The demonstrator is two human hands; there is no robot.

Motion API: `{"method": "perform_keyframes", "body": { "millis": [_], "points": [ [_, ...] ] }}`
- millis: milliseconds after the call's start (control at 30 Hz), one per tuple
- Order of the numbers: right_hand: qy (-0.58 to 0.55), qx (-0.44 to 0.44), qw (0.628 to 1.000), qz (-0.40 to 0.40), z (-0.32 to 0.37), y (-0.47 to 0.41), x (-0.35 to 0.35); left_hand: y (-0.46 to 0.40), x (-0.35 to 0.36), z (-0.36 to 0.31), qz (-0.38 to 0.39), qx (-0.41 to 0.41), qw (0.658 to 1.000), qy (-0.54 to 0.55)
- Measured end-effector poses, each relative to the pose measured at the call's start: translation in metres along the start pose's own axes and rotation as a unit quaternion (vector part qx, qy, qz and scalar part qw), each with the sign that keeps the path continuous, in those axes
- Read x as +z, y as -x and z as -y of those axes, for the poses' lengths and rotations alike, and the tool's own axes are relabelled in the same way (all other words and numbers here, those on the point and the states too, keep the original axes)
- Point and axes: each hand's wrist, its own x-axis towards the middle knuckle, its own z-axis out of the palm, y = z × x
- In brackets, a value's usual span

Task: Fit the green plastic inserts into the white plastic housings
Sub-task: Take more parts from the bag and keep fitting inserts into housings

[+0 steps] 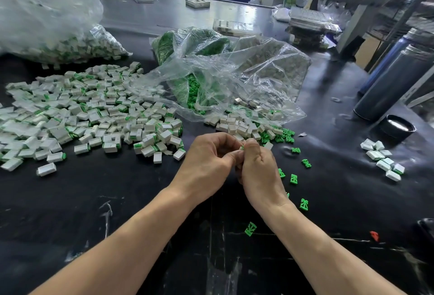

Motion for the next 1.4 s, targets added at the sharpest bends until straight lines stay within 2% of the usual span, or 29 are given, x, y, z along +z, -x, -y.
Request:
{"method": "perform_keyframes", "body": {
  "millis": [367,633,867,1067,1167,1400],
  "points": [
    [0.019,-0.03,0.999,-0.007,0.0,0.001,-0.002,0.001,-0.001,0.0,-0.005,-0.003,1.0,-0.024],
    [-0.002,0.01,1.0,-0.013,0.003,0.003,0.0,0.002,0.0,-0.004,-0.008,-0.009,1.0,-0.026],
    [-0.148,0.076,0.986,-0.003,0.005,0.004,-0.006,0.002,0.0,-0.007,0.006,-0.004,1.0,-0.011],
    [-0.085,-0.041,0.995,-0.026,0.0,-0.003,-0.02,-0.004,-0.009,-0.004,-0.04,-0.007,0.999,-0.035],
    [-0.075,-0.089,0.993,0.01,0.001,-0.002,-0.024,-0.006,-0.013,-0.001,-0.046,-0.008,0.998,-0.03],
    [-0.051,-0.095,0.994,0.001,0.002,-0.002,-0.024,-0.006,-0.014,-0.001,-0.031,-0.018,0.999,-0.03]
  ]
}}
